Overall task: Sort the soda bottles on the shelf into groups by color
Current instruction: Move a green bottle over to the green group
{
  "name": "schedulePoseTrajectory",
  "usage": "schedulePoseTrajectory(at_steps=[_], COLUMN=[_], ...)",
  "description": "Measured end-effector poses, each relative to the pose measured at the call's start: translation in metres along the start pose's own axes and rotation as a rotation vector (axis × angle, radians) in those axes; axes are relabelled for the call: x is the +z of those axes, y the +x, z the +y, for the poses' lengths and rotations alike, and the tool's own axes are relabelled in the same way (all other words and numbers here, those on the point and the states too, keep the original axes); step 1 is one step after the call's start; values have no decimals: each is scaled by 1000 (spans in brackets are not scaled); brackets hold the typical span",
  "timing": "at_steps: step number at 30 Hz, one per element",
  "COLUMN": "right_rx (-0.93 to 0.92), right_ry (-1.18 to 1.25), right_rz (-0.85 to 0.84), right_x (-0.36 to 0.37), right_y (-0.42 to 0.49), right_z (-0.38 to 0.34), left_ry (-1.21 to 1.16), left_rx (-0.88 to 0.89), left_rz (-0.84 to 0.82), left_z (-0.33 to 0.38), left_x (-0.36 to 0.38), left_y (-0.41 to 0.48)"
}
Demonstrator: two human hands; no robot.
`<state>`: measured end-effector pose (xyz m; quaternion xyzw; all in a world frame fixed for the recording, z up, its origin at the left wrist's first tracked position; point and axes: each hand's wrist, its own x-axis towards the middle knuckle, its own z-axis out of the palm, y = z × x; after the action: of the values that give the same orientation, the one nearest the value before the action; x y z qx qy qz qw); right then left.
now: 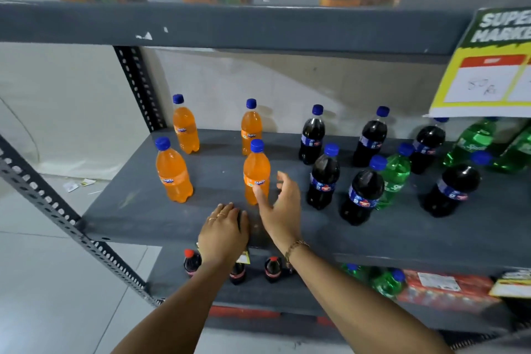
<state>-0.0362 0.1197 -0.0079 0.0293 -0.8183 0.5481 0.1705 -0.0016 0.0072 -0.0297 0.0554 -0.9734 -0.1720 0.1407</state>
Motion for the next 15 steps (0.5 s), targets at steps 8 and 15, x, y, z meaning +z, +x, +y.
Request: schedulePoseTrajectory(at_steps=[8,15], right_rx=[-333,119], right_ry=[5,65], right_rz=[487,370], right_x=[-117,-189], right_y=[-10,35], right_z=[14,75], left_ry=[32,-169], left_rx=[283,-27], left_rz=[86,-36], left_z=[61,112], left_x=[12,38], left_y=[-19,-15])
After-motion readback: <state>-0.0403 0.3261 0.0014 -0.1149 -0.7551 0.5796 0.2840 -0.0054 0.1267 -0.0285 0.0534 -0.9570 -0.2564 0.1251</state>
